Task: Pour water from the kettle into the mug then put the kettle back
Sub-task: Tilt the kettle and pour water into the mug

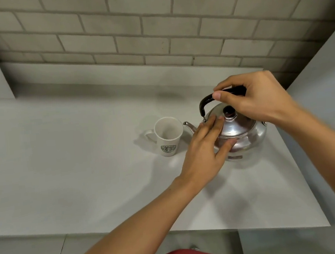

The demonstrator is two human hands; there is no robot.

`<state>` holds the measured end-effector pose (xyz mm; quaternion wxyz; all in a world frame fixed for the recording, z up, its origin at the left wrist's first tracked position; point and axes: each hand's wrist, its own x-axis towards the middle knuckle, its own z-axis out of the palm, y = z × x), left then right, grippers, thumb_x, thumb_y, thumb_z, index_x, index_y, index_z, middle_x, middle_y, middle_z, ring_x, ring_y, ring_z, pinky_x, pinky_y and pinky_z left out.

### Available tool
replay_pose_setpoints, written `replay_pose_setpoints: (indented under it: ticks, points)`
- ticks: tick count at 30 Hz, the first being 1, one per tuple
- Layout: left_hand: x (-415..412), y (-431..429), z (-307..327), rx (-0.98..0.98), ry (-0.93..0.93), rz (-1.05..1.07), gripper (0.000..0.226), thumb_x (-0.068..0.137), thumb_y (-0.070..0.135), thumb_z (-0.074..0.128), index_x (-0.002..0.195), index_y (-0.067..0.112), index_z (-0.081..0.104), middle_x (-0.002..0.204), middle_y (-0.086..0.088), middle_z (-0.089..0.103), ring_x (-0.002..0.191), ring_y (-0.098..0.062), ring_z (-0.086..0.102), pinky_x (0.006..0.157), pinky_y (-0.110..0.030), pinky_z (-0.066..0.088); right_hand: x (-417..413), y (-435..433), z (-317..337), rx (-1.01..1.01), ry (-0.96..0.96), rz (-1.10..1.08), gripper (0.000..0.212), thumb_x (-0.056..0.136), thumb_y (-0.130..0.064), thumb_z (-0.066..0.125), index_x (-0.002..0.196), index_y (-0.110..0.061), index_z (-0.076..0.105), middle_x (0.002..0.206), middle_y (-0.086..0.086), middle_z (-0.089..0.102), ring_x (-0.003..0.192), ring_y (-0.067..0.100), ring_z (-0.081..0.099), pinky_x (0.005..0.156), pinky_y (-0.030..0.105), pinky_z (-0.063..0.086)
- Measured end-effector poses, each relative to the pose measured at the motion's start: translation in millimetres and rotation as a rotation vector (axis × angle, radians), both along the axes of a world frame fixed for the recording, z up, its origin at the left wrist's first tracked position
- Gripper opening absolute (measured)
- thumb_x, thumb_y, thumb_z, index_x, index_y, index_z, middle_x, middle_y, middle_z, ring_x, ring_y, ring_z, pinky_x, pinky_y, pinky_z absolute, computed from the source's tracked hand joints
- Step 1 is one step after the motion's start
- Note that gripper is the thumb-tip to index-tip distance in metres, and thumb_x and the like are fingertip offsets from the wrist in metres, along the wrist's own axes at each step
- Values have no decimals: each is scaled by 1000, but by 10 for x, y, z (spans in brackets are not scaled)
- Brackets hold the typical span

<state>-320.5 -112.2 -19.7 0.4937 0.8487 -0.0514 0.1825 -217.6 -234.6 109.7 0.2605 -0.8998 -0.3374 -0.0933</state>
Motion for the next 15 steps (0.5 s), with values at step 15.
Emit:
replay_pose_setpoints:
  ticks: [15]
  points:
    - [151,34,58,-211,-39,117,58,99,38,71,150,18,54,160,-5,48,149,-7,38,112,-2,23,91,477,416,-260,-58,173,24,95,-43,70,107,-28,83,99,-5,83,86,18,75,78,43,58]
